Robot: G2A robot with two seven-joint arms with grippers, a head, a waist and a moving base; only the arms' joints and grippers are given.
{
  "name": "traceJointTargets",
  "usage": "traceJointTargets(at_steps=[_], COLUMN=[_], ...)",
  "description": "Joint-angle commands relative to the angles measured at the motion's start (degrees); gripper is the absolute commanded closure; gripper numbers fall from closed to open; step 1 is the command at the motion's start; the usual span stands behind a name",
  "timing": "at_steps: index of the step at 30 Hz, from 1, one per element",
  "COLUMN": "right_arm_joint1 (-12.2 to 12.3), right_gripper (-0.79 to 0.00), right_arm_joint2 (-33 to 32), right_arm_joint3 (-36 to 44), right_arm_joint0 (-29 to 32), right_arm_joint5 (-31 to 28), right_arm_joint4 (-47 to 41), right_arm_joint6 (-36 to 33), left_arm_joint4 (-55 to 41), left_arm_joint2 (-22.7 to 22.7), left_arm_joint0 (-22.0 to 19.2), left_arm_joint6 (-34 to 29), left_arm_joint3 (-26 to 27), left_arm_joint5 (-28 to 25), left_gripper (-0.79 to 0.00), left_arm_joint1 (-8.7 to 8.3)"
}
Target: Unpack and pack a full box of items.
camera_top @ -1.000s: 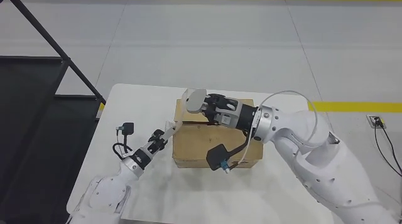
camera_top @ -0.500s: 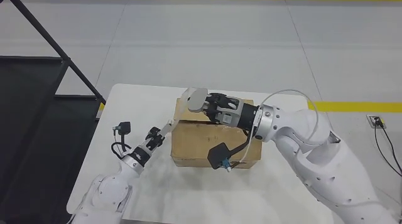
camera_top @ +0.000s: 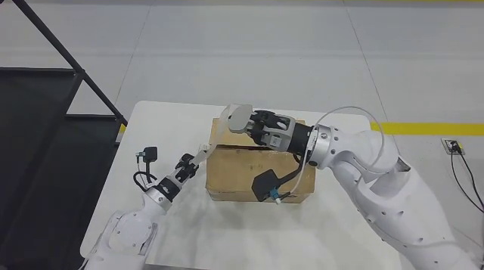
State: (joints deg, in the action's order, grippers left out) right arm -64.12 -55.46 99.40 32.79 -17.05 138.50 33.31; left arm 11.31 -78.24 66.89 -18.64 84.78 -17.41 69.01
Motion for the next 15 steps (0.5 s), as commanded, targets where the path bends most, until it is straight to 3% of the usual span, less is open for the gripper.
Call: traceJointTargets(at_steps=[1, 2, 5, 7, 15], right_arm_joint1=[0.0, 0.0, 0.0, 0.0, -0.2], right_gripper=[0.0, 0.0, 0.0, 0.0, 0.0], right_arm_joint2=[-0.1, -0.1, -0.2, -0.2, -0.1], right_arm_joint3=[0.0, 0.0, 0.1, 0.1, 0.0], right_arm_joint0=[0.1, 0.1, 0.1, 0.1, 0.0], right_arm_joint5=[0.0, -0.1, -0.1, -0.1, -0.4], right_arm_joint4=[0.0, 0.1, 0.2, 0.3, 0.3], right_arm_joint6=[0.1, 0.1, 0.0, 0.1, 0.1], left_arm_joint4=[1.0, 1.1, 1.1, 0.9, -0.1], left_arm_joint2=[0.2, 0.3, 0.5, 0.5, 0.2], left_arm_joint0=[-0.2, -0.3, -0.4, -0.4, -0.4], left_arm_joint6=[0.5, 0.6, 0.7, 0.8, 0.8], left_arm_joint3=[-0.3, -0.4, -0.7, -0.8, -1.2], left_arm_joint5=[0.3, 0.3, 0.3, 0.2, -0.2], left_gripper=[-0.616, -0.542, -0.496, -0.422, -0.422], left_arm_joint1=[0.03, 0.06, 0.11, 0.13, 0.17])
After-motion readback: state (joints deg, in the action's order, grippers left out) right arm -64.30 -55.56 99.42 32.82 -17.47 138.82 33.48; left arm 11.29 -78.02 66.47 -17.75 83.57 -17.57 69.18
